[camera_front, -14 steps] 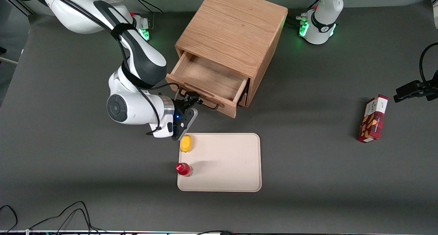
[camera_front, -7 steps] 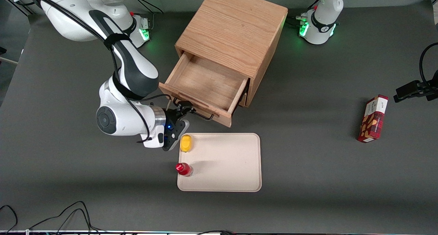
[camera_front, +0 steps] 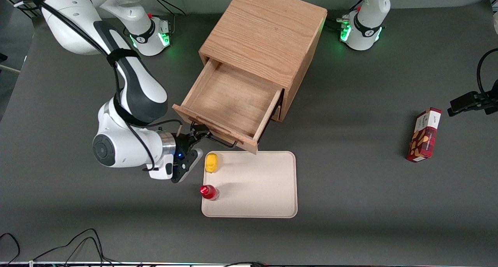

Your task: Open upper drawer

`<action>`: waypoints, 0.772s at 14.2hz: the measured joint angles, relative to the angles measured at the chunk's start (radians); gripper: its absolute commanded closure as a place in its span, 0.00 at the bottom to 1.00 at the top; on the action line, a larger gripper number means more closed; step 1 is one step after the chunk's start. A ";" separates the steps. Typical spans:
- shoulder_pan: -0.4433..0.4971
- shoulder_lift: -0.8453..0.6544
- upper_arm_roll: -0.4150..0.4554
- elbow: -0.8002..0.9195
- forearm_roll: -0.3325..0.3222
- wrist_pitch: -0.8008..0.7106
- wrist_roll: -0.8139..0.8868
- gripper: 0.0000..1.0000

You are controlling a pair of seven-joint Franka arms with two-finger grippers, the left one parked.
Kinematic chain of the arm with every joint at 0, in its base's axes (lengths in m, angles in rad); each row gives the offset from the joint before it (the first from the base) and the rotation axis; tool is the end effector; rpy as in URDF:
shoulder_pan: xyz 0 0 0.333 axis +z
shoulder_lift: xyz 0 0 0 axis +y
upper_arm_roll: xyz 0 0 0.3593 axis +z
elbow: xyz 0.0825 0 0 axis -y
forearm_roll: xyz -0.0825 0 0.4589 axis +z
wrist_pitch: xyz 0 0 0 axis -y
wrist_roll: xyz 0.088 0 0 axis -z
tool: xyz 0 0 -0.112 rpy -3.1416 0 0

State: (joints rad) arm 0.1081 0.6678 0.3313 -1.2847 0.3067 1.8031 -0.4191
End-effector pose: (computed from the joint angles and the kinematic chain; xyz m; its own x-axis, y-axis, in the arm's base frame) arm 0.7526 0.3134 0.3763 0.7653 0.6408 0.0599 0.5828 -0.6505 -0.4871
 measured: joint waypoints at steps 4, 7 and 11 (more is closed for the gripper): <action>0.000 0.029 -0.015 0.051 -0.001 -0.006 0.000 0.00; 0.000 0.034 -0.020 0.086 -0.002 -0.032 0.000 0.00; 0.000 0.034 -0.024 0.162 -0.011 -0.100 0.000 0.00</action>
State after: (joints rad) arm 0.1080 0.7014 0.3072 -1.1225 0.2959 1.7028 -0.4191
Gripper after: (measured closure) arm 0.000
